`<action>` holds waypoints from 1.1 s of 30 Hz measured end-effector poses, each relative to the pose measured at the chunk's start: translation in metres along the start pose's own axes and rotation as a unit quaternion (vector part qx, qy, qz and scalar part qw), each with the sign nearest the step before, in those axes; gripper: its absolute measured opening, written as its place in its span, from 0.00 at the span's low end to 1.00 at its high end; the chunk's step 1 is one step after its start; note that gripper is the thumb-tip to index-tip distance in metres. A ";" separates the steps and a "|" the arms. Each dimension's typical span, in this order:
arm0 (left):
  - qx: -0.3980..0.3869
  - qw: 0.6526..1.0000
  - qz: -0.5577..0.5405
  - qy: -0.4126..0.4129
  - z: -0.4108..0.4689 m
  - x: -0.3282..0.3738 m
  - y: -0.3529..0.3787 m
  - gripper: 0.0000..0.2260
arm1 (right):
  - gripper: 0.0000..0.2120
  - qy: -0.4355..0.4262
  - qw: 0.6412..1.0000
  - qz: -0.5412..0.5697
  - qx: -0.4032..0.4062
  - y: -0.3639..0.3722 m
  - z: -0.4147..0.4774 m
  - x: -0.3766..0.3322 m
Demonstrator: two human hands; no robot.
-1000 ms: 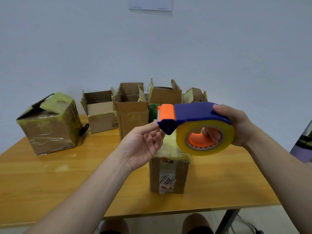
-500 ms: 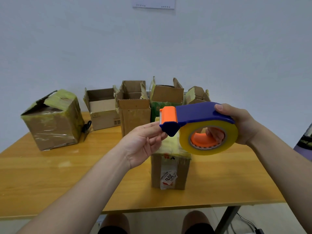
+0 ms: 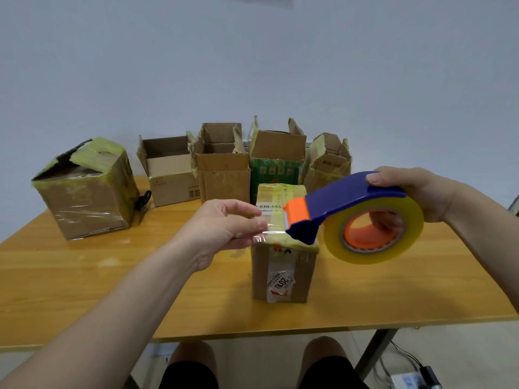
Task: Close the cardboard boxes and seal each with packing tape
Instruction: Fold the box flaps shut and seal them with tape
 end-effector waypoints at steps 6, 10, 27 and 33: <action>-0.051 0.986 0.157 0.015 0.001 0.013 0.003 0.05 | 0.44 0.015 0.999 -0.038 0.009 0.003 -0.001 -0.002; -0.051 0.977 0.202 0.038 0.002 0.025 0.000 0.03 | 0.46 0.008 0.998 -0.053 0.014 0.007 0.001 -0.013; 0.006 0.994 0.106 0.021 -0.002 -0.009 -0.001 0.23 | 0.33 0.024 0.998 -0.057 0.010 0.009 0.008 -0.012; 0.054 0.982 0.153 0.096 -0.017 -0.015 -0.001 0.13 | 0.48 0.024 0.998 -0.064 0.013 0.008 0.008 -0.010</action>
Point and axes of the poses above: each hand's wrist, its own z-axis towards the middle knuckle, its own y-axis out of the palm, x = y × z, the point moved 6 cm from there along z, towards the middle knuckle, and after that the axes turned 8 degrees about y, right-handed, at the moved point
